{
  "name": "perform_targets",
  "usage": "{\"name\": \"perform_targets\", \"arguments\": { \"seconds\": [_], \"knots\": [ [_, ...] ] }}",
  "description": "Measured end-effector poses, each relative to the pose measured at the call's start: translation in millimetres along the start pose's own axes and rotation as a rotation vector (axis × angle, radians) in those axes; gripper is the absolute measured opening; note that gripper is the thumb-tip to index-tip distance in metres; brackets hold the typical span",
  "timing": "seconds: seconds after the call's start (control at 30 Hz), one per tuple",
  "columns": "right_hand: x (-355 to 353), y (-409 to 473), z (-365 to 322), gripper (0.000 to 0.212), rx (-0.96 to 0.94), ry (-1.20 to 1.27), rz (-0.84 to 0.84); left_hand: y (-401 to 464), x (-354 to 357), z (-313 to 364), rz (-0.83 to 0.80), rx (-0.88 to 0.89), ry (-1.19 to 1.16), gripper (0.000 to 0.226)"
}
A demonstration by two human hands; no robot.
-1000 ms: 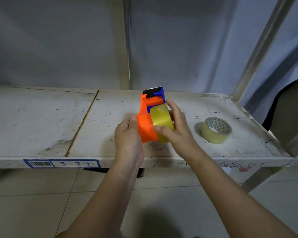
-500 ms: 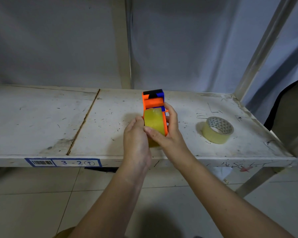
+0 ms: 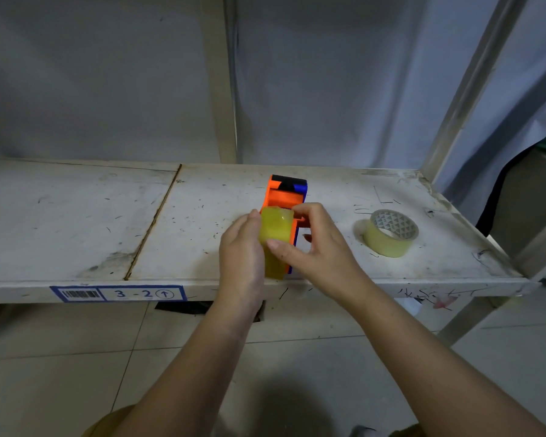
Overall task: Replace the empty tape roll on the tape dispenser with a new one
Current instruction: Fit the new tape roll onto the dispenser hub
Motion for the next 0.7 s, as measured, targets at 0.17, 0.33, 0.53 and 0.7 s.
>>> {"name": "perform_targets", "arguments": {
  "seconds": [0.17,0.33,0.53,0.7],
  "knots": [
    [-8.4,-28.4,-23.7,0.049,-0.056,-0.138,0.179,-26.9,-8.0,-1.6,-0.014,0.081,0.070,0.032],
    [-13.1,-59.9,-41.8,0.022,-0.167,-0.286,0.370,-59.9,-13.2,-8.9,-0.003,0.102,0.101,0.038],
    [-11.6,-42.6,-34.0,0.019,-0.048,-0.221,0.278,-44.4,-19.5,-7.6,0.020,0.151,0.276,0.042],
    [-5.0,-2.4,-14.5,0.016,0.088,-0.158,0.136,5.7,-23.3,-10.6,0.009,0.171,0.520,0.047]
  ]
}}
Point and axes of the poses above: each hand's wrist, its own y-axis towards the middle knuckle, its own x-axis out of the palm, z = x × y, the point moved 3 cm from there along y, towards the middle knuckle, and after that the axes turned 5 degrees about -z, right-handed, at the moved point
